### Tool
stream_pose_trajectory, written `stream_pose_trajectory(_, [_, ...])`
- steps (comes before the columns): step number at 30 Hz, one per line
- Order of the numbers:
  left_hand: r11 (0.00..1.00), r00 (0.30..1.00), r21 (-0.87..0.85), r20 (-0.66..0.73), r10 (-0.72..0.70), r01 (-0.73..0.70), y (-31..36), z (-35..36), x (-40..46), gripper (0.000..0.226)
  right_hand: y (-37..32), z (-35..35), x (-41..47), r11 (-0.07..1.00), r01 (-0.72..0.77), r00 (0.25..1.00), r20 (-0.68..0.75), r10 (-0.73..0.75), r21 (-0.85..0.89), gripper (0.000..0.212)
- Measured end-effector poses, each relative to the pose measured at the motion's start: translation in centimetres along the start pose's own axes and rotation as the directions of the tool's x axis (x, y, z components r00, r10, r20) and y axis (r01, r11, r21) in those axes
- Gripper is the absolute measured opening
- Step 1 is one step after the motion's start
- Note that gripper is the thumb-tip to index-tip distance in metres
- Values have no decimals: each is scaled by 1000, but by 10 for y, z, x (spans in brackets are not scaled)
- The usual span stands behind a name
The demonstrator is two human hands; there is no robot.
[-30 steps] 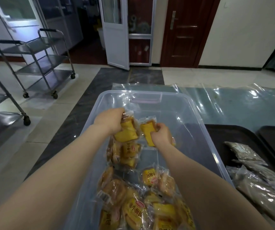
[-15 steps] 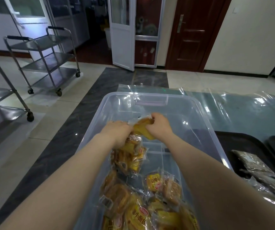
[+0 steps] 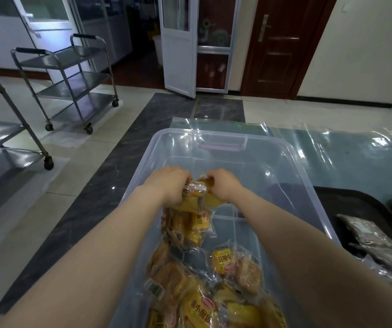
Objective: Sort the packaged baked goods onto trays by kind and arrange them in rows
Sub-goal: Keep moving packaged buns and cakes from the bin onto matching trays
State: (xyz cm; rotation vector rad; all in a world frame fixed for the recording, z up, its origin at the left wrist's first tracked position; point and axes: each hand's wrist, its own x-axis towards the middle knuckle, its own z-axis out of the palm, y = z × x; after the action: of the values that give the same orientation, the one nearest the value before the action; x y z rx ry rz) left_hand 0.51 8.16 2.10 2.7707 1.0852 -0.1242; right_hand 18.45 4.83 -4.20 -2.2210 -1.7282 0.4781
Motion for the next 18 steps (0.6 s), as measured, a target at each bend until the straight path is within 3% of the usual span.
stream_pose_trajectory(3, [999, 996, -52, -91, -19, 14, 4, 0, 0, 42, 5, -24, -7, 999, -1, 1000, -11, 1, 34, 16])
stream_pose_trajectory(9, [984, 978, -171, -207, 13, -49, 15, -6, -3, 52, -8, -66, -33, 931, 84, 994, -97, -52, 354, 25])
stream_pose_trajectory(13, [931, 957, -364, -277, -85, -23, 21, -7, -5, 63, -14, -71, -46, 883, 103, 992, -112, -57, 458, 26])
stream_pose_trajectory(16, [896, 954, -440, -289, -81, -58, 25, -8, -9, 94, -17, -76, -52, 845, 110, 993, -89, -74, 524, 26])
stream_pose_trajectory(18, [921, 965, -386, -254, -57, -48, 27, -10, -11, 105, -22, -79, -55, 796, 100, 994, -32, -101, 596, 27])
